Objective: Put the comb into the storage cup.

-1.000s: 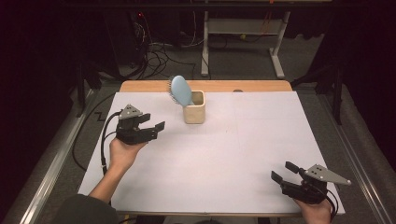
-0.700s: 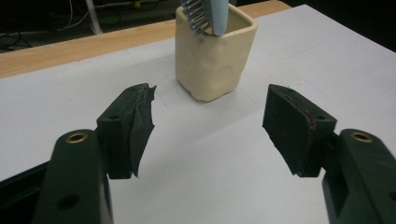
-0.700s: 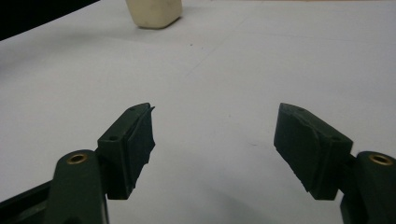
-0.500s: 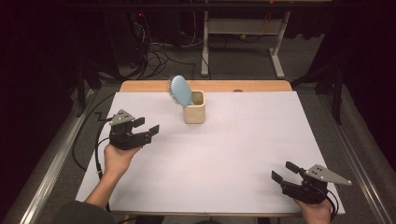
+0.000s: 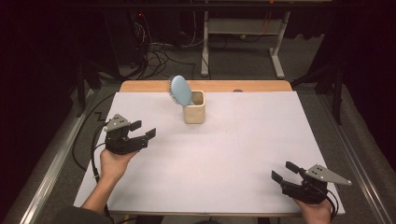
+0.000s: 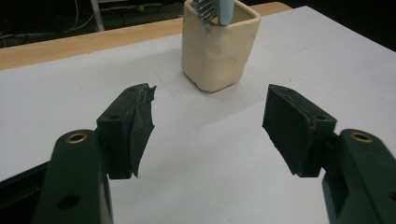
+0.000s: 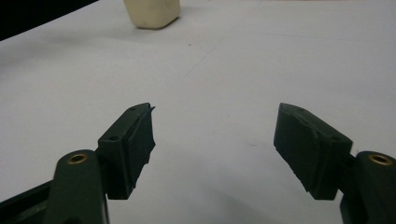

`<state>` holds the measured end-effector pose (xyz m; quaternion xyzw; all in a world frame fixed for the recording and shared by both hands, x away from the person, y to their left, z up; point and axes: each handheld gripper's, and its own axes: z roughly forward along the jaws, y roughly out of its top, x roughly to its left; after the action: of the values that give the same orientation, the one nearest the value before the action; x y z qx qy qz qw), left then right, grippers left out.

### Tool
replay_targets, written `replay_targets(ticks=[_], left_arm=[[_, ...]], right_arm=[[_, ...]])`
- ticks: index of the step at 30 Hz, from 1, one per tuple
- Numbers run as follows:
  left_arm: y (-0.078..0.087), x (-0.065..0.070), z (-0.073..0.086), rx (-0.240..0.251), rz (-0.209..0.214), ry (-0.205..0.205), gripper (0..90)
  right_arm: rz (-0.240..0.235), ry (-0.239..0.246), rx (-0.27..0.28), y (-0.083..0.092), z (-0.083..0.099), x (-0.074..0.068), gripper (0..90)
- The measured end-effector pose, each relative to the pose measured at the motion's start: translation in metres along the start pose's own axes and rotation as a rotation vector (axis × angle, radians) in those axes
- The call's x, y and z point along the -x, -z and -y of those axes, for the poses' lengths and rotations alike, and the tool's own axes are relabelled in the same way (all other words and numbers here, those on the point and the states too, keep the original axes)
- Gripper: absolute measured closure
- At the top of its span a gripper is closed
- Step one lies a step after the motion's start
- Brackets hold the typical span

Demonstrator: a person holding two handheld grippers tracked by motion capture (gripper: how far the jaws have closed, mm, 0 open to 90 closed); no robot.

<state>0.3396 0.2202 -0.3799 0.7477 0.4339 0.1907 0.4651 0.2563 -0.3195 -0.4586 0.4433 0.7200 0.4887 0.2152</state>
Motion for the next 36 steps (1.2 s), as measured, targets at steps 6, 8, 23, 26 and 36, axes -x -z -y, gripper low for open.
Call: replay_targets(ticks=[6, 8, 23, 26, 36], left_arm=[[0.004, 0.001, 0.004, 0.008, 0.004, -0.005, 33.4], [0.005, 0.001, 0.005, 0.013, 0.005, -0.008, 33.1], [0.015, 0.0, 0.018, 0.04, -0.002, 0.005, 32.4], [0.019, -0.001, 0.02, 0.053, -0.003, 0.014, 32.3], [0.024, -0.003, 0.029, 0.064, -0.009, 0.03, 32.2]], right_arm=[[0.002, -0.002, -0.002, 0.0, 0.0, 0.0, 29.1], [0.002, -0.001, -0.001, 0.0, 0.0, 0.0, 29.1], [0.005, 0.001, 0.0, -0.001, 0.0, -0.001, 29.1], [0.005, 0.003, 0.0, -0.001, 0.0, -0.001, 29.1], [0.009, 0.001, -0.001, -0.001, 0.0, -0.001, 29.0]])
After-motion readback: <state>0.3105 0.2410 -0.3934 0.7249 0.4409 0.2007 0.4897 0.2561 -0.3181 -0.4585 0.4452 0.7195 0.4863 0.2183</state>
